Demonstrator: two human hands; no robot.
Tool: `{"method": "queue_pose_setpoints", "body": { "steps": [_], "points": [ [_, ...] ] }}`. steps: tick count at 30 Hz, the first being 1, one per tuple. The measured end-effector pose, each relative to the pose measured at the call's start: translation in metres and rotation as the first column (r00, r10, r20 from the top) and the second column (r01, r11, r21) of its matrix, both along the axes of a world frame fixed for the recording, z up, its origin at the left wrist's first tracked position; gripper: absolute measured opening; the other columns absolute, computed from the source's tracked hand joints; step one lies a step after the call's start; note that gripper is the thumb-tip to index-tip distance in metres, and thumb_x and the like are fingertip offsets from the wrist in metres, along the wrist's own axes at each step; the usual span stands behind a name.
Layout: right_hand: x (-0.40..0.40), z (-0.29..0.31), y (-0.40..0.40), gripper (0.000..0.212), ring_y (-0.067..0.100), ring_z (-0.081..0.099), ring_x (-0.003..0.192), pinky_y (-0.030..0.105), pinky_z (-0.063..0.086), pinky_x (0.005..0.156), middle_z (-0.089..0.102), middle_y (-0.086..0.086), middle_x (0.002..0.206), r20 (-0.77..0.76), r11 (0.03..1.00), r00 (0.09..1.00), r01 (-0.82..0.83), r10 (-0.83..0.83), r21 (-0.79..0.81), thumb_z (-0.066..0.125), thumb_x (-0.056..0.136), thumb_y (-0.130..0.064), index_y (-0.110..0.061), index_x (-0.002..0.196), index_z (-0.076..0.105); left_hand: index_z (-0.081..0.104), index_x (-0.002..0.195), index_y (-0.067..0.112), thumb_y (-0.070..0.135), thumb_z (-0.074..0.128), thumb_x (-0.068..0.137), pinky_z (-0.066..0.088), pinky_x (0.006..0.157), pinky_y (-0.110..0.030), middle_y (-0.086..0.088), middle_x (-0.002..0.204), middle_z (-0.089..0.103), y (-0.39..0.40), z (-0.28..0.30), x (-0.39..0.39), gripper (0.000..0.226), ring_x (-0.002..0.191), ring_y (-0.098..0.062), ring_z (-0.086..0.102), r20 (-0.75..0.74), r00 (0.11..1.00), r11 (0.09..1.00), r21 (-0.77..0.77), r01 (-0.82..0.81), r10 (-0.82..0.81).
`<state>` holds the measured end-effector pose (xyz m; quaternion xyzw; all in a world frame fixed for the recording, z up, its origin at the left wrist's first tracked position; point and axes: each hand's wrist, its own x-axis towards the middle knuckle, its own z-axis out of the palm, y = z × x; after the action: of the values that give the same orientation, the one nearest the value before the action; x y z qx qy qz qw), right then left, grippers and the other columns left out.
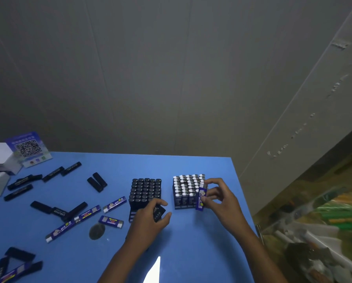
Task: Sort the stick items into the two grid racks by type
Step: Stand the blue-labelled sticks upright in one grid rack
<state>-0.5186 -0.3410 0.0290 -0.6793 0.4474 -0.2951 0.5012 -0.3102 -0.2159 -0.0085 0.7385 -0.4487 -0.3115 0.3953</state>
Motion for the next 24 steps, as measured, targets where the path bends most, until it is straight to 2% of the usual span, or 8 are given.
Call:
{"method": "queue_pose_setpoints", "body": {
  "steps": [2,7,11,16,20,24],
  "points": [
    [-0.001,-0.002,-0.008,0.03,0.013,0.07,0.08,0.023,0.053,0.075,0.073,-0.001,0.08,-0.019,0.997,0.999,0.043,-0.045,-0.066,0.077,0.085,-0.011,-0.027,0.103,0.059,0.06,0.094,0.037,0.029,0.076,0.081,0.049,0.062,-0.03,0.003,0.074,0.067,-0.005,-0.001,-0.006,0.022,0.061,-0.013,0.058,-0.007,1.0,1.0,-0.002,-0.017,0.017],
    [-0.009,-0.02,-0.033,0.027,0.006,0.067,0.084,0.023,0.051,0.07,0.068,-0.015,0.085,-0.146,0.972,0.989,-0.071,0.039,-0.223,0.075,0.084,-0.006,-0.028,0.088,0.06,0.058,0.096,0.041,0.029,0.073,0.083,0.045,0.057,-0.025,0.009,0.071,0.064,-0.016,-0.005,-0.027,0.023,0.057,-0.006,0.055,-0.027,0.998,0.998,0.015,-0.061,0.061],
    [-0.014,-0.036,-0.049,0.033,0.007,0.065,0.083,0.027,0.054,0.074,0.066,-0.014,0.083,-0.234,0.949,0.968,-0.155,0.09,-0.275,0.074,0.082,-0.002,-0.03,0.085,0.057,0.057,0.1,0.037,0.026,0.07,0.087,0.038,0.054,-0.019,0.017,0.065,0.06,-0.02,-0.005,-0.044,0.022,0.053,-0.002,0.049,-0.046,0.996,0.996,0.035,-0.08,0.082],
    [-0.012,-0.054,-0.06,0.032,0.004,0.063,0.086,0.029,0.054,0.077,0.061,-0.016,0.091,-0.288,0.911,0.948,-0.234,0.137,-0.339,0.072,0.082,-0.002,-0.029,0.088,0.056,0.056,0.103,0.036,0.021,0.067,0.09,0.033,0.052,-0.015,0.02,0.059,0.055,-0.021,-0.006,-0.055,0.023,0.051,-0.002,0.045,-0.04,0.993,0.993,0.045,-0.11,0.111],
    [-0.01,-0.067,-0.065,0.033,0.006,0.061,0.085,0.033,0.054,0.076,0.057,-0.016,0.091,-0.32,0.897,0.934,-0.27,0.156,-0.349,0.071,0.083,-0.005,-0.032,0.087,0.052,0.055,0.105,0.036,0.02,0.065,0.091,0.035,0.052,-0.014,0.023,0.06,0.056,-0.019,-0.007,-0.06,0.024,0.052,0.001,0.048,-0.031,0.989,0.988,0.068,-0.14,0.142],
    [-0.01,-0.075,-0.064,0.029,0.006,0.06,0.083,0.035,0.054,0.074,0.056,-0.014,0.09,-0.349,0.887,0.922,-0.298,0.171,-0.353,0.071,0.086,-0.01,-0.031,0.087,0.05,0.054,0.104,0.039,0.02,0.065,0.091,0.038,0.055,-0.015,0.013,0.064,0.058,-0.015,-0.007,-0.063,0.025,0.055,0.0,0.05,-0.032,0.982,0.98,0.077,-0.186,0.188]
  ]
}}
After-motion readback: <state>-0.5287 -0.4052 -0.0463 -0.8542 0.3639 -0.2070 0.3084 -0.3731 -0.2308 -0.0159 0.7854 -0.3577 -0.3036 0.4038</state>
